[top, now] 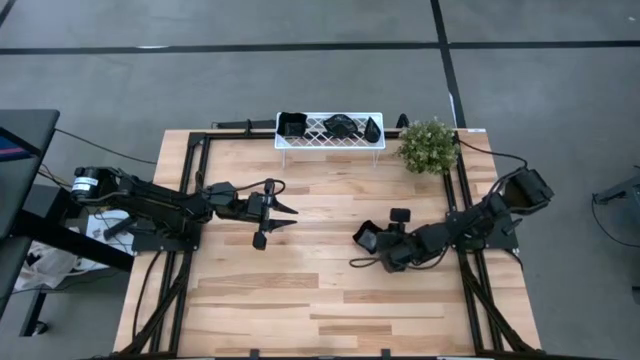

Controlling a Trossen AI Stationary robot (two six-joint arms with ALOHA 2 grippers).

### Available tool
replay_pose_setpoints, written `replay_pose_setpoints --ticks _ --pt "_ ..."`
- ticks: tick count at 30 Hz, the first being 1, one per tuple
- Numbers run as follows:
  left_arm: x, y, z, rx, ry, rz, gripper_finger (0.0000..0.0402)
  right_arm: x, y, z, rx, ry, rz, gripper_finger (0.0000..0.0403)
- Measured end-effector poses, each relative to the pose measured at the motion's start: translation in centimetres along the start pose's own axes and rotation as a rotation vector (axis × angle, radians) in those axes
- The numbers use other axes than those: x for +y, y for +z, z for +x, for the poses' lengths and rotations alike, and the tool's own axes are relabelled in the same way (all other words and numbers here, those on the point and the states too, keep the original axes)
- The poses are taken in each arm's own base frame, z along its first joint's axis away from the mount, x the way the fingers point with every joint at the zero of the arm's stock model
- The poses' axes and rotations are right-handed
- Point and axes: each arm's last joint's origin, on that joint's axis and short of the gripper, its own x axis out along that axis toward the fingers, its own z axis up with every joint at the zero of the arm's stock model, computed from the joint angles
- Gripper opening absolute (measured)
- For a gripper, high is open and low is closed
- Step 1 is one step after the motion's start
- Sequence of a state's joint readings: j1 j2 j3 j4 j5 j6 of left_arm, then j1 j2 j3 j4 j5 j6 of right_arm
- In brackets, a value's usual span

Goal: Pick & Place Mini shaped plates
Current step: Stack the distorted square plate on top of the distorted square plate on the shelf

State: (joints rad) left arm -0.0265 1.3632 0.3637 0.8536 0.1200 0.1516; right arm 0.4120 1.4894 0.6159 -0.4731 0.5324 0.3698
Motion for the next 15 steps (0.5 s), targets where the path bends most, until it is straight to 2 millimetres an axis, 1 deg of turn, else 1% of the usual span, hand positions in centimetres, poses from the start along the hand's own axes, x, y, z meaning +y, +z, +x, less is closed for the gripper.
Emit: replay_pose_setpoints --ticks 7,13,15 --pt "0.0 -0.1 0.0 0.002 -0.001 0.0 0.011 -0.2 1.9 0.2 -0.146 0.046 0.013 0.0108" --pt "-0.6 -1.4 0.8 0.057 -0.029 -0.004 0.011 -0.8 3.8 0.5 -0.273 0.126 0.072 0.0108" --pt "-0.7 -1.8 1.1 0.051 -0.03 -0.003 0.011 -1.2 4.5 0.7 -0.317 0.132 0.109 0.0108"
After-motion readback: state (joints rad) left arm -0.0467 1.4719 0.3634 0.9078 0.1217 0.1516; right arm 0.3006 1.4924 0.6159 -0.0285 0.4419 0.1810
